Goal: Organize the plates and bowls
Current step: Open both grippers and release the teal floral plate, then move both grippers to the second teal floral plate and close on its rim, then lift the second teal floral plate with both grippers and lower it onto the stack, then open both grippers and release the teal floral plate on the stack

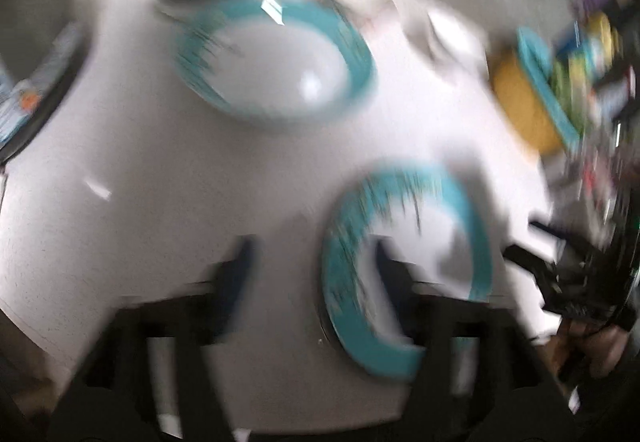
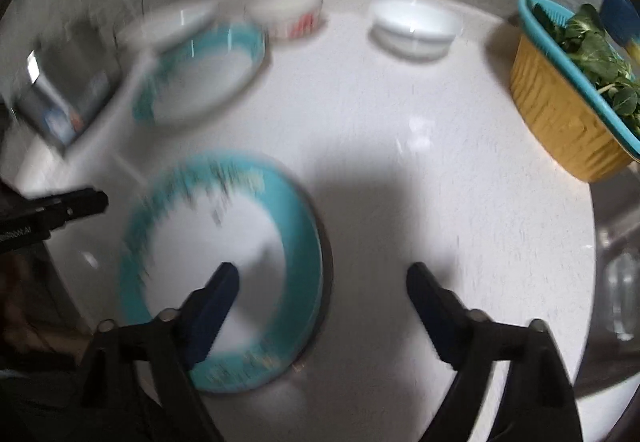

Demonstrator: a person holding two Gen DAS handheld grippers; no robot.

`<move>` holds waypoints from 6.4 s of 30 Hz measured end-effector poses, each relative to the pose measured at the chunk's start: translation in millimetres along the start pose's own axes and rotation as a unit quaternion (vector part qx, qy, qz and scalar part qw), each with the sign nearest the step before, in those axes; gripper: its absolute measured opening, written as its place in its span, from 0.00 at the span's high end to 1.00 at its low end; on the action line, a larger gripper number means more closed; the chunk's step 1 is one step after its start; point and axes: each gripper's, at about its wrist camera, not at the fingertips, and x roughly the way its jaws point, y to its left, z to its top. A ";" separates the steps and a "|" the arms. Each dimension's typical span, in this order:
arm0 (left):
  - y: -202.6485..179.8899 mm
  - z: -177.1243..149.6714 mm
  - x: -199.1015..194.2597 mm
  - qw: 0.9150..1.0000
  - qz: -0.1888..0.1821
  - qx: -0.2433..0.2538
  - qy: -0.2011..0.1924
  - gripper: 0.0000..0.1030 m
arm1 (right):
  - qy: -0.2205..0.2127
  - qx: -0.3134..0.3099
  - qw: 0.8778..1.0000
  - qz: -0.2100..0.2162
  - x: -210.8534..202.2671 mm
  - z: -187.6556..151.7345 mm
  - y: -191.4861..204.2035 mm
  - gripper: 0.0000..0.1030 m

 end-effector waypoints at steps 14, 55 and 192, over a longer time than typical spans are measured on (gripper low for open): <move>111.4 106.4 10.2 0.992 -0.022 -0.110 -0.060 0.23 | -0.036 -0.020 0.979 0.198 48.7 162.0 30.9 0.00; 134.6 195.0 148.0 0.995 -0.072 -0.046 0.060 0.87 | 0.096 0.048 0.966 0.234 184.0 208.0 20.5 0.90; 4.1 31.3 13.0 0.998 -0.055 0.000 0.005 0.29 | -0.048 0.089 0.993 0.055 -5.4 10.8 -49.4 0.34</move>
